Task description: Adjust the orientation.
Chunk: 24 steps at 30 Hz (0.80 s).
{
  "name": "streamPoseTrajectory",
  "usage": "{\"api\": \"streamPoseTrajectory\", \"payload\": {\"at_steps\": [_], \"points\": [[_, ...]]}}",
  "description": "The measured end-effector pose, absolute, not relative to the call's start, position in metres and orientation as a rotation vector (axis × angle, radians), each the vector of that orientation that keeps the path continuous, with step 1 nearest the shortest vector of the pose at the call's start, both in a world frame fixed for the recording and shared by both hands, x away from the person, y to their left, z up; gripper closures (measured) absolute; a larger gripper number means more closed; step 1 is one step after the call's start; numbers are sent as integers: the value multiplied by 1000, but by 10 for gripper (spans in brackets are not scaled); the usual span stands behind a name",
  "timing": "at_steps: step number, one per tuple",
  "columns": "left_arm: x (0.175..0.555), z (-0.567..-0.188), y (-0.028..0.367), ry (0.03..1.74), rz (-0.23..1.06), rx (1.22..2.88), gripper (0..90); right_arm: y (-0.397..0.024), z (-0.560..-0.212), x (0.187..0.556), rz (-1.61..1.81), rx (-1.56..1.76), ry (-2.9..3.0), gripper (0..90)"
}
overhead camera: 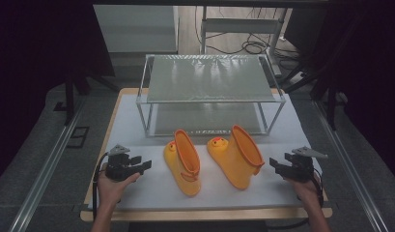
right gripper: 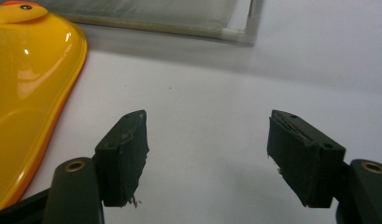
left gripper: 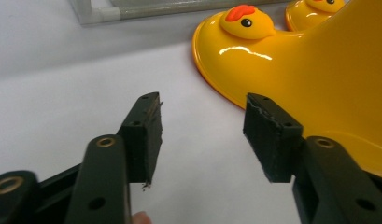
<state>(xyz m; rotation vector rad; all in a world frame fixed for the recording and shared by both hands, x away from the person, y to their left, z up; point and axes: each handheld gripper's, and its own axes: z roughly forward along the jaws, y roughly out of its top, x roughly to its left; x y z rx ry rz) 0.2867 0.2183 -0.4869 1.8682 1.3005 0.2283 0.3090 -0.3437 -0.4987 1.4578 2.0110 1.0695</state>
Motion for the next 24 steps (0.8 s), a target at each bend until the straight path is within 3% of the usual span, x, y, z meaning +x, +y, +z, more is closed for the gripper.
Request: {"api": "streamPoseTrajectory", "payload": {"at_steps": [9,11,24], "points": [[281,-482,214,1295,230,1878,852,-343,-500,308,1094,1486,1991,364],[278,-480,211,1282,238,1881,894,-343,-500,307,1106,1485,1983,364],[247,-493,149,1163,201,1973,898,-343,-508,309,1084,1494,2009,374]]}}
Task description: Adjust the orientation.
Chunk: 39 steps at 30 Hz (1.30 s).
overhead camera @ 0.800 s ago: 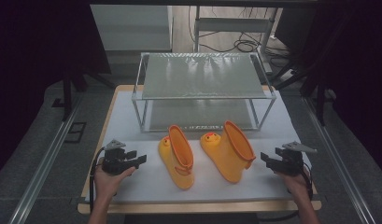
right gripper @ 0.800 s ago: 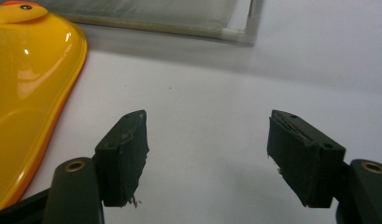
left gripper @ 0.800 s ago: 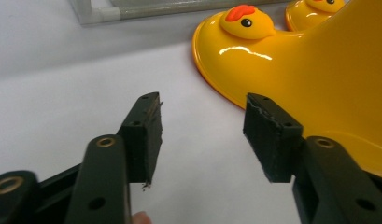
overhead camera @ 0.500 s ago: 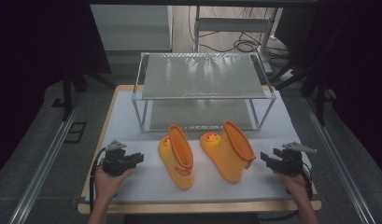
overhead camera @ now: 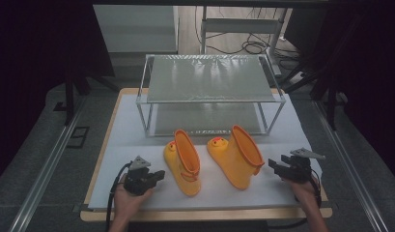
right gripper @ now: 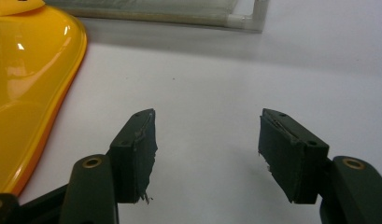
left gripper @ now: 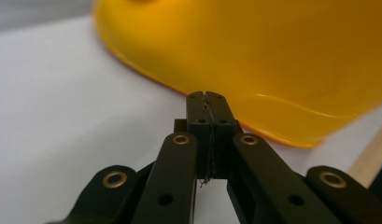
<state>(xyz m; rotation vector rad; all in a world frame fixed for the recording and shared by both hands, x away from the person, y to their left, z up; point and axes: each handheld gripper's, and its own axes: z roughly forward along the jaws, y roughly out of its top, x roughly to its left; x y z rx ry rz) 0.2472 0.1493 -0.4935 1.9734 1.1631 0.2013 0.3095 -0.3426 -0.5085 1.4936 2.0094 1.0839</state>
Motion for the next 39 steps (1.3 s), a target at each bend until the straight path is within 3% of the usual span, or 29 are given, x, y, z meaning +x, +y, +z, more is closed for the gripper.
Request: {"api": "streamPoseTrajectory", "payload": {"at_steps": [7,9,19,27,30,39], "points": [[224,-495,112,1054,187,1997,899,-345,-509,310,1084,1504,2001,375],[218,-495,102,1041,262,2017,899,-345,-510,310,1085,1513,1993,375],[197,-488,78,950,237,2012,899,-346,-511,309,1086,1533,1980,375],[206,-488,38,892,360,2037,899,-345,-511,309,1082,1537,1977,376],[212,-491,35,911,410,2023,898,-345,-512,309,1078,1537,1979,376],[210,-492,44,925,401,2003,899,-348,-512,309,1073,1548,1968,377]]}}
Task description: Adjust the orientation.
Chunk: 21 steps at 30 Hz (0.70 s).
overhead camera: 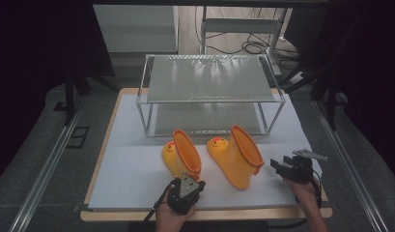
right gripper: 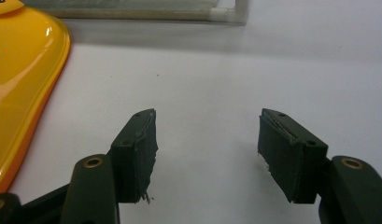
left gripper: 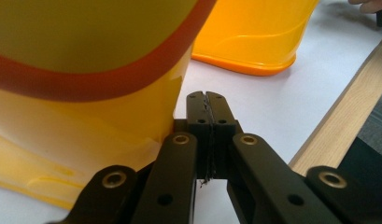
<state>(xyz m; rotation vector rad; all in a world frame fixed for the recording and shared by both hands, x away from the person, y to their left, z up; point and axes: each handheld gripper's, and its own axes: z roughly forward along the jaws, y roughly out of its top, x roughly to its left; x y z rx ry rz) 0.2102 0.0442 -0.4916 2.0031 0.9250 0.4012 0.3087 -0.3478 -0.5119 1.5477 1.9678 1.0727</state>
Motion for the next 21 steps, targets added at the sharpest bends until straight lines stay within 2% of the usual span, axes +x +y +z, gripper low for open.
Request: {"api": "streamPoseTrajectory", "payload": {"at_steps": [12,21], "points": [[195,-491,95,1020,399,1961,898,-348,-512,308,1068,1546,1971,378],[199,-491,135,1121,409,1901,896,-347,-513,309,1062,1548,1970,378]]}}
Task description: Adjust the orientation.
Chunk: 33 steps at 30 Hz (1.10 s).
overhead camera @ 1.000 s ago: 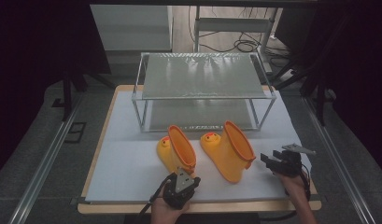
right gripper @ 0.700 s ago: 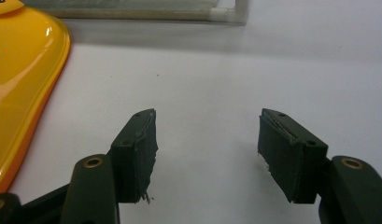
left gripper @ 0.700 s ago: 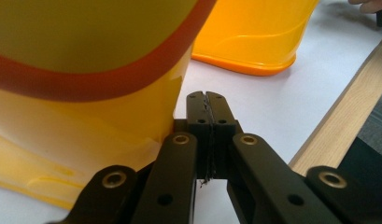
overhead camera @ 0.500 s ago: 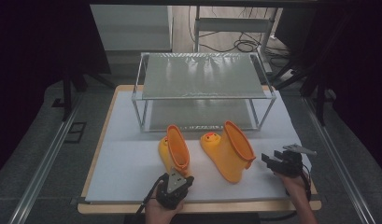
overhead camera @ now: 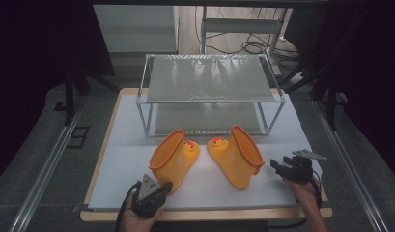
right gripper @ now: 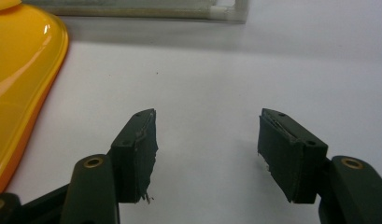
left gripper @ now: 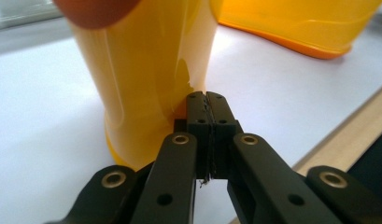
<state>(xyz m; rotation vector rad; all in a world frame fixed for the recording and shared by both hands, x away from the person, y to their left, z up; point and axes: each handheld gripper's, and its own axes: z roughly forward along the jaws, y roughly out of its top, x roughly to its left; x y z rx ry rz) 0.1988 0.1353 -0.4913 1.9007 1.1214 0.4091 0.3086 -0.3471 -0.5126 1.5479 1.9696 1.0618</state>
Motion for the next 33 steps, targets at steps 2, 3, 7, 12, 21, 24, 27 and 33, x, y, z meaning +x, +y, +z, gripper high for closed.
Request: {"api": "streamPoseTrajectory", "payload": {"at_steps": [2,3,7,12,21,24,27,33], "points": [[200,-492,140,1140,408,1889,891,-347,-513,309,1060,1549,1970,378],[200,-492,142,1144,403,1886,887,-347,-513,309,1059,1548,1973,378],[197,-493,147,1111,375,1894,819,-348,-513,309,1058,1548,1970,378],[192,-495,167,1091,344,1883,639,-349,-512,308,1061,1549,1968,379],[213,-493,224,1214,297,1813,532,-348,-513,309,1056,1551,1974,379],[230,-490,226,1222,277,1835,514,-347,-514,310,1051,1550,1982,379],[247,-488,225,1227,271,1851,504,-346,-515,310,1047,1548,1993,380],[267,-482,222,1223,274,1853,494,-348,-515,309,1057,1541,1990,394]]}}
